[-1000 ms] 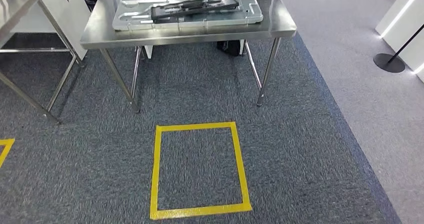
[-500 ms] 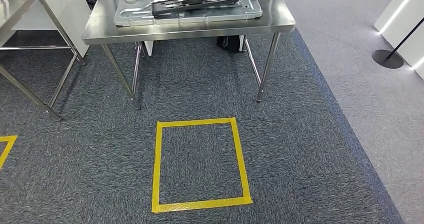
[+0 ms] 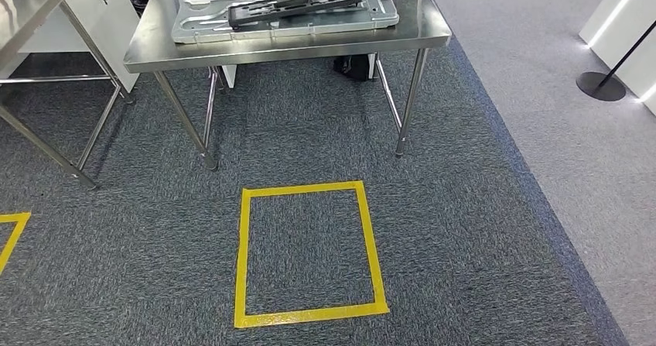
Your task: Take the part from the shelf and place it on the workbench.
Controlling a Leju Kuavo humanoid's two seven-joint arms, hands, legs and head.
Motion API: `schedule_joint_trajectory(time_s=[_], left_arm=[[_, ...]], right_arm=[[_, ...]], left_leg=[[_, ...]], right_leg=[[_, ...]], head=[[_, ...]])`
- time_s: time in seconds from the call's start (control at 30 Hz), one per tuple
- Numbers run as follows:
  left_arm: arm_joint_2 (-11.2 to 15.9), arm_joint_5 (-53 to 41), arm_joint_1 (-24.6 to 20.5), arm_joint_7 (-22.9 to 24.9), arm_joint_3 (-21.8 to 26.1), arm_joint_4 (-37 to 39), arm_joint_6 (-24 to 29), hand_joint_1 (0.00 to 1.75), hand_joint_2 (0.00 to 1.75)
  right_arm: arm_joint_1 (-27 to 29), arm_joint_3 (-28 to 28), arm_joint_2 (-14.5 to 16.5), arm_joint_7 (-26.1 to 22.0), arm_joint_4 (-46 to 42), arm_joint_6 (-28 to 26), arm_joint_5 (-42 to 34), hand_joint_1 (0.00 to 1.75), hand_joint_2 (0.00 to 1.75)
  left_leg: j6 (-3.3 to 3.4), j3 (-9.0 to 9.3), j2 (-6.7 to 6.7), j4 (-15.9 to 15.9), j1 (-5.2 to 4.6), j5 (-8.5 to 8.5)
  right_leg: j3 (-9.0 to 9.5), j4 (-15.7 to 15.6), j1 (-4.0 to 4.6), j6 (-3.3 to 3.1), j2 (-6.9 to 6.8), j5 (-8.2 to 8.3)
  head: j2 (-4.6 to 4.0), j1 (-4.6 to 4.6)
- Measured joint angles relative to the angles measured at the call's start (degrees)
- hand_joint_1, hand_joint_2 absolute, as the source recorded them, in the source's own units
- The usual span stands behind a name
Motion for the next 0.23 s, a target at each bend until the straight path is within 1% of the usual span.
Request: schedule_joint_trajectory(time_s=[0.13, 0.2, 0.23], left_arm=[[0.0, 0.1, 0.01, -0.05, 0.28, 0.0, -0.11, 0.0, 1.75], [0.0, 0.1, 0.01, -0.01, 0.46, 0.0, -0.21, 0.0, 1.75], [0.0, 0.1, 0.01, 0.0, 0.49, 0.0, -0.24, 0.0, 1.75]], right_arm=[[-0.01, -0.16, 0.0, -1.13, 0.0, -0.24, -0.26, 0.0, 0.0], [0.0, -0.32, 0.0, -1.32, 0.0, -0.3, -0.36, 0.0, 0.87], [0.01, -0.36, 0.0, -1.37, 0.0, -0.3, -0.38, 0.0, 1.16]], left_leg=[[-0.12, -0.03, 0.0, 0.0, 0.0, 0.0], [-0.17, -0.05, 0.0, 0.02, -0.01, -0.01], [-0.18, -0.06, 0.0, 0.02, -0.01, -0.01]], right_leg=[[0.0, 0.03, -0.01, 0.0, 0.0, 0.0], [0.0, 0.03, -0.03, 0.01, 0.0, 0.01], [0.0, 0.03, -0.04, 0.01, 0.0, 0.01]], head=[[0.0, 0.0], [0.0, 0.0], [0.0, 0.0]])
